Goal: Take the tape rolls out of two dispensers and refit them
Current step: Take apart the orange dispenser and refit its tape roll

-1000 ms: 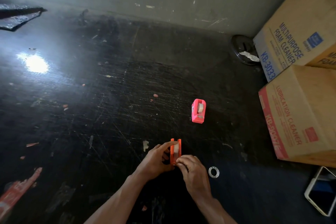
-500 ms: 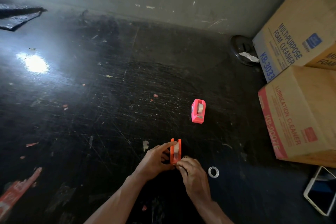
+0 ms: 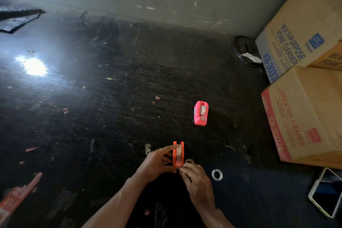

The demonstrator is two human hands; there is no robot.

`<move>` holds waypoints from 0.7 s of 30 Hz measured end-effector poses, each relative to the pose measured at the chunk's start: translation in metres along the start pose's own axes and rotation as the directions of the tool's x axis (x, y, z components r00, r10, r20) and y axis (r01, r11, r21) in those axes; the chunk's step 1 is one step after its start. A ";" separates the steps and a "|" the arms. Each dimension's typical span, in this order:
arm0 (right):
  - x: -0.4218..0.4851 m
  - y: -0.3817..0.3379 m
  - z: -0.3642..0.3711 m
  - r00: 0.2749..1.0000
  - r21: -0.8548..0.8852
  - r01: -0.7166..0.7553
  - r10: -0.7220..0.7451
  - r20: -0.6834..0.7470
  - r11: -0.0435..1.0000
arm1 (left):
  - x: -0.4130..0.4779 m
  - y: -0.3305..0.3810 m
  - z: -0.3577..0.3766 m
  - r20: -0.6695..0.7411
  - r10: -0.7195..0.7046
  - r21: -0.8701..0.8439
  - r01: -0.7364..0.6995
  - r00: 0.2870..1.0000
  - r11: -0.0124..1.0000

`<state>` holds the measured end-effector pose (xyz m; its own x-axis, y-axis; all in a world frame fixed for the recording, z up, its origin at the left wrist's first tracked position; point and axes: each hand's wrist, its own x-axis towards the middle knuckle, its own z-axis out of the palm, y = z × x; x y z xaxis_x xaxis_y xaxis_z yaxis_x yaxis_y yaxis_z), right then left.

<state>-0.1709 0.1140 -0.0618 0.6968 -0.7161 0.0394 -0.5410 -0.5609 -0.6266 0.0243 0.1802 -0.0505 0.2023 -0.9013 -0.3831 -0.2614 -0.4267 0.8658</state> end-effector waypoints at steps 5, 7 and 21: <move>-0.004 0.004 -0.001 0.999 -0.045 0.052 -0.052 0.003 0.998 | 0.001 0.001 -0.002 0.014 -0.021 -0.001 0.021 1.000 1.000; -0.005 0.004 -0.002 0.994 -0.080 0.109 -0.108 0.011 0.991 | 0.001 0.001 -0.003 0.018 -0.028 -0.005 0.028 0.999 1.000; -0.006 -0.010 -0.006 0.999 -0.044 -0.041 0.041 0.000 0.998 | 0.002 -0.002 -0.006 0.078 -0.003 0.043 0.000 0.997 0.999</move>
<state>-0.1721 0.1215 -0.0507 0.6742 -0.7384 0.0132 -0.5893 -0.5486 -0.5931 0.0305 0.1802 -0.0514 0.1284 -0.9031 -0.4098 -0.3019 -0.4292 0.8513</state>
